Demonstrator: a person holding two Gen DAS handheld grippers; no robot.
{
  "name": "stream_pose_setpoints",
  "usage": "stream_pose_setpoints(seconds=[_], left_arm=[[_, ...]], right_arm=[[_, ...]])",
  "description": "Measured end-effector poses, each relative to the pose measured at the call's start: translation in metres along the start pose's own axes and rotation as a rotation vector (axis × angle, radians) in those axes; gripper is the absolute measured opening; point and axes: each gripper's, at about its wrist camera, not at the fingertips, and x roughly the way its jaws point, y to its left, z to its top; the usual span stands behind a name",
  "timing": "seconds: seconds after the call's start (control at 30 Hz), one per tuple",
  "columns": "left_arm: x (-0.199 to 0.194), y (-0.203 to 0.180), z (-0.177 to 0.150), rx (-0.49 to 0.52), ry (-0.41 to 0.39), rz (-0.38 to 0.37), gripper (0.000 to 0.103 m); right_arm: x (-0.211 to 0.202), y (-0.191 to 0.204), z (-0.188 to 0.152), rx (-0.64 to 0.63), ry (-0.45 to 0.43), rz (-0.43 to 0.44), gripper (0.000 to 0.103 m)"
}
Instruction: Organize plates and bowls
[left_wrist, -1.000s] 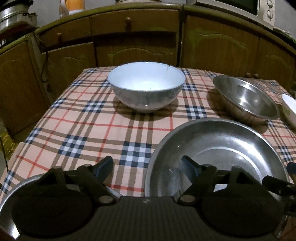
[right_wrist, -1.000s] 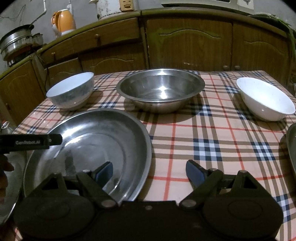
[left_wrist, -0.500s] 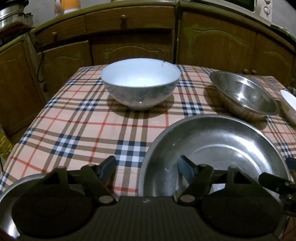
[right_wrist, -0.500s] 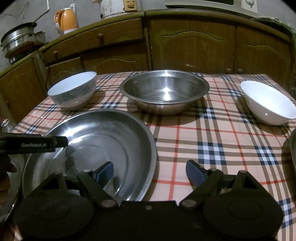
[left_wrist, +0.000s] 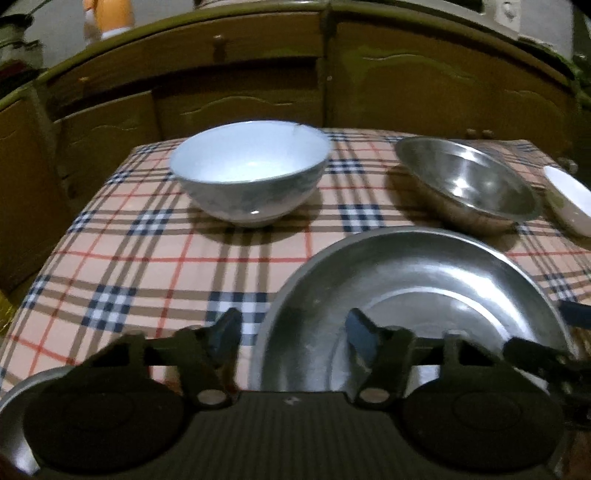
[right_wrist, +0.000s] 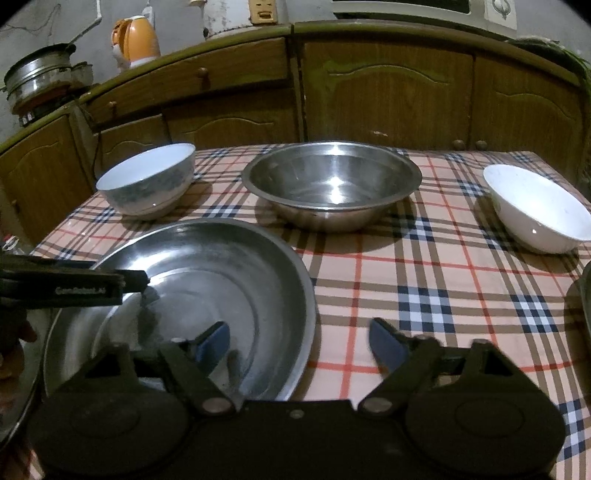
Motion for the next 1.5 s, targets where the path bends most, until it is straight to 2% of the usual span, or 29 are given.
stream_pose_setpoints(seconds=[0.03,0.07,0.13,0.23,0.47,0.77,1.5], left_arm=[[-0.001,-0.002,0.0,0.015,-0.003,-0.012,0.052],[-0.001,-0.004,-0.001,0.027,-0.005,-0.017,0.051],[-0.001,-0.005,-0.001,0.03,-0.01,-0.021,0.049],[-0.003,0.003,-0.001,-0.015,-0.021,-0.026,0.034],[-0.01,0.0,-0.001,-0.018,-0.035,-0.033,0.028],[-0.04,-0.007,0.007,-0.04,-0.071,-0.029,0.027],[-0.151,-0.044,0.011,-0.07,-0.173,0.026,0.026]], right_arm=[[-0.001,0.0,0.001,-0.002,-0.008,0.005,0.055],[-0.001,0.0,0.001,0.001,-0.01,0.013,0.042],[0.0,-0.002,0.003,0.027,-0.01,0.015,0.035],[0.0,-0.005,0.004,0.046,-0.012,0.008,0.028],[-0.007,-0.01,0.002,0.058,-0.026,-0.002,0.027],[-0.034,-0.013,0.013,0.052,-0.073,0.0,0.026],[-0.151,-0.024,0.025,0.05,-0.213,0.018,0.024]])
